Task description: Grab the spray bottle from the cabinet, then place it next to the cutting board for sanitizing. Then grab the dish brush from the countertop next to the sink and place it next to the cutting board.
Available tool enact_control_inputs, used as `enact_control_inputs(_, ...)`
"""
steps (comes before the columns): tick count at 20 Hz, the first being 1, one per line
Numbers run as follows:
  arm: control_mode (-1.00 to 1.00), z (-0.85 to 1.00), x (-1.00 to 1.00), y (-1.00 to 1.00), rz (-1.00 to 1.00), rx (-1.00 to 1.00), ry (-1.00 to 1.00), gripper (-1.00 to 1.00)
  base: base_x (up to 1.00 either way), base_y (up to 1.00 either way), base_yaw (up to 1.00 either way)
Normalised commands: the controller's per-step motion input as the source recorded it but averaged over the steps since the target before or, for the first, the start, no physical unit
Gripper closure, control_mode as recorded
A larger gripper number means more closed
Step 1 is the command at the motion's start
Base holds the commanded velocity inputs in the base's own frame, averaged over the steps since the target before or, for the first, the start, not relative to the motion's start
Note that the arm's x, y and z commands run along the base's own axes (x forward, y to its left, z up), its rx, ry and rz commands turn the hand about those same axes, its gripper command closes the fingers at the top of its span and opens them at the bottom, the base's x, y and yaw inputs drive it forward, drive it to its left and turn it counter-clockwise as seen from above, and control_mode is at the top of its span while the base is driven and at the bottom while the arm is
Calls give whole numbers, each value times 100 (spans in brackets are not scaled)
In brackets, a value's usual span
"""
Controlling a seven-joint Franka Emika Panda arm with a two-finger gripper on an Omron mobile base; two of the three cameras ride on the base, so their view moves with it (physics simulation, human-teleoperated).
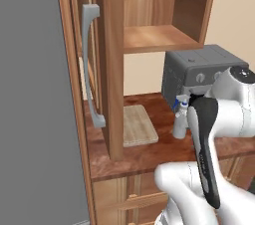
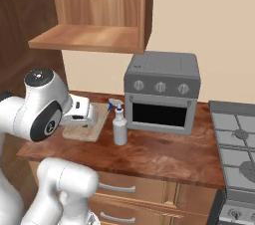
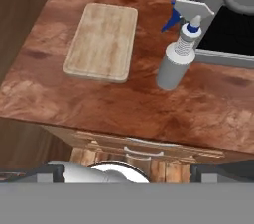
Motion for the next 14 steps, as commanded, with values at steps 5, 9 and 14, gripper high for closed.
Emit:
enact_control_inputs(5,100,15,-31,11,-3,-4,-11,-100,-60,0,-11)
enact_control_inputs(9,100,0,0,0,0,0,0,-100,-100,-29,-25)
enact_control_inputs(14,100,0,0,0,0,0,0,-100,-62,-99,-21)
